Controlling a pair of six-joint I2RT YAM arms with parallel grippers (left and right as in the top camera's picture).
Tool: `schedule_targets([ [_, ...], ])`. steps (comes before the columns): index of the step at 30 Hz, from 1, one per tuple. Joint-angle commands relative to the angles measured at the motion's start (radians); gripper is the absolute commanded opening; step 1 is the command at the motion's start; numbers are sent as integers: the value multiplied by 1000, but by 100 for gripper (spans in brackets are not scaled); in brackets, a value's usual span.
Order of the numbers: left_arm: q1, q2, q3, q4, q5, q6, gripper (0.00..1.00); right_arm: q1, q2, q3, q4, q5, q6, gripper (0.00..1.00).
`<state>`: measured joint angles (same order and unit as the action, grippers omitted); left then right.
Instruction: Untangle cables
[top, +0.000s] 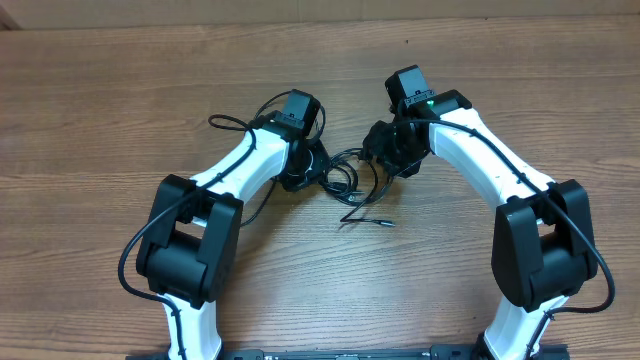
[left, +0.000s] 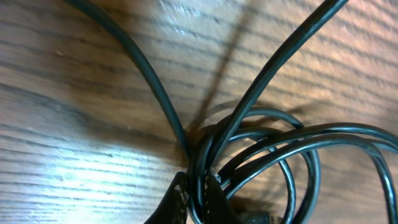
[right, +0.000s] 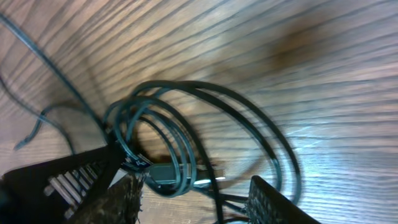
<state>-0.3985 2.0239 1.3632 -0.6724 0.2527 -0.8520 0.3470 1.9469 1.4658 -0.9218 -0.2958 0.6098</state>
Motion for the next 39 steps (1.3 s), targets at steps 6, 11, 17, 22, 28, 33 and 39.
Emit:
schedule_targets([
  [6, 76, -102, 53, -9, 140, 89, 4, -2, 2, 5, -5, -136, -54, 48],
  [11, 79, -138, 53, 5, 145, 86, 4, 2, 2, 5, -2, -136, 52, 41],
  [17, 66, -137, 53, 21, 183, 89, 4, 2, 2, 5, 25, -136, 102, 39],
  [22, 54, -137, 53, 23, 176, 108, 4, 2, 2, 5, 47, -148, 131, 39],
  [28, 24, -137, 53, 23, 129, 139, 4, 2, 2, 5, 70, -151, 131, 39],
  [33, 10, -137, 53, 33, 129, 142, 4, 3, 2, 5, 79, -150, 131, 38],
  [39, 9, -137, 53, 55, 133, 140, 4, 18, 2, -12, 69, -105, 131, 32],
])
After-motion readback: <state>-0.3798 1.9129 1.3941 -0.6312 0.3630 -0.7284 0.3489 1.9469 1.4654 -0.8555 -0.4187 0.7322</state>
